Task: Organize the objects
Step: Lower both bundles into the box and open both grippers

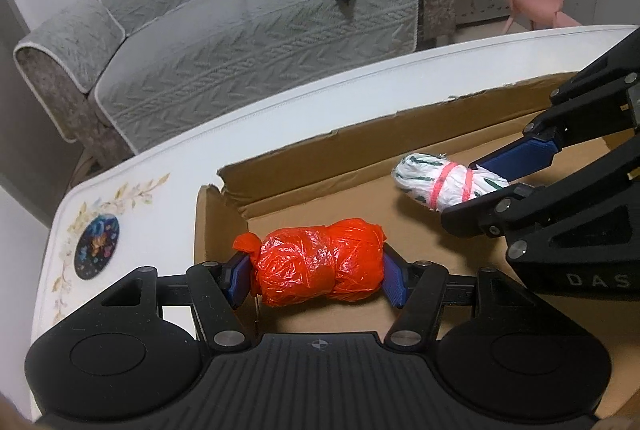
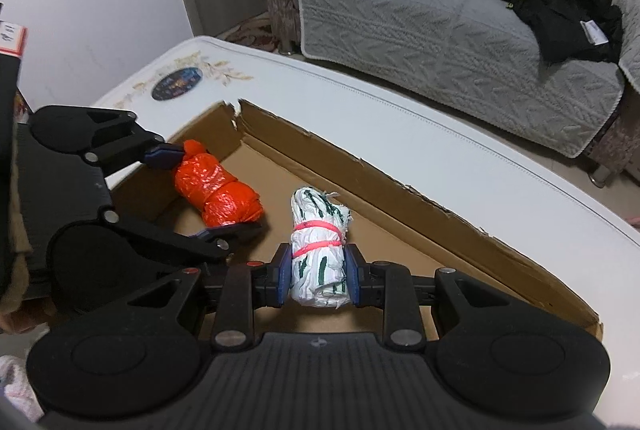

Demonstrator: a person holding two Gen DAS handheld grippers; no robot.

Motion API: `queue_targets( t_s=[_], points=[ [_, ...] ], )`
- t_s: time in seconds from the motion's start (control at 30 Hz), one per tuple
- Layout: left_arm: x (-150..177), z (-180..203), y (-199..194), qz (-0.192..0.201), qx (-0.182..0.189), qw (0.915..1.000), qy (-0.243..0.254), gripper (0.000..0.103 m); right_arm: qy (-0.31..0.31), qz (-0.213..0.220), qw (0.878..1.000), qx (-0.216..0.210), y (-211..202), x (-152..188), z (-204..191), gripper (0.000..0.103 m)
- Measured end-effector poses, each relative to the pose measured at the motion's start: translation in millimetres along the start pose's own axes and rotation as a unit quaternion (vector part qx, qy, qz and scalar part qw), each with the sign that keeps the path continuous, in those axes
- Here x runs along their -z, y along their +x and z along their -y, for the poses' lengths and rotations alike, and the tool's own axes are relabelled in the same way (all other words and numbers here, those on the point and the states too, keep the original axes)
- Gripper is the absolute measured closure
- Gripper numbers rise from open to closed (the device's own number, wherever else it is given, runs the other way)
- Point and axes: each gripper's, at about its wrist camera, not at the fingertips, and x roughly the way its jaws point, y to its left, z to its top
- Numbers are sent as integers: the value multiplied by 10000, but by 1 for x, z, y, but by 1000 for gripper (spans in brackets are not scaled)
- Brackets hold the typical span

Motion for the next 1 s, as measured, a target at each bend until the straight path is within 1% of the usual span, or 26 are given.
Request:
queue_targets(
  t_s=[0.3,0.47,0.63,0.67,0.73,0.8,0.83,0.87,0.9,0.93,1.0],
  points=[
    [-4,-4,3,54,-93,9999,-128,34,55,-106,9999,70,14,-6,5,77],
    [-9,2,6,113,-409,9991,31,30,115,-206,9996,145,21,-10,7,77],
    [-12,3,5,51,-527,9986,91,28,70,-281,9992,259,20,-10,6,75],
    [-12,3,3,47,-531,9985,84,28,55,-266,9992,282,19,-9,6,74],
    [-10,-2,-1,17,-492,9988,35,28,64,-224,9994,274,17,-9,8,63],
    [-8,-10,-12,32,-449,9989,-106,27,149,-145,9995,241,14,-9,13,41],
    [-6,-16,-19,52,-386,9991,-194,26,198,-124,9995,204,12,-10,14,37],
    [-5,-20,-26,87,-365,9989,-285,21,225,-67,9996,132,9,-9,15,31],
    [-2,-25,-34,144,-393,9984,-392,18,228,-5,9997,80,5,-10,15,28],
    [0,-30,-43,209,-394,9978,-493,15,231,9,9997,76,3,-11,15,28],
    [7,-41,-62,314,-281,9964,-742,12,150,109,9998,7,-5,-11,8,25]
  ],
)
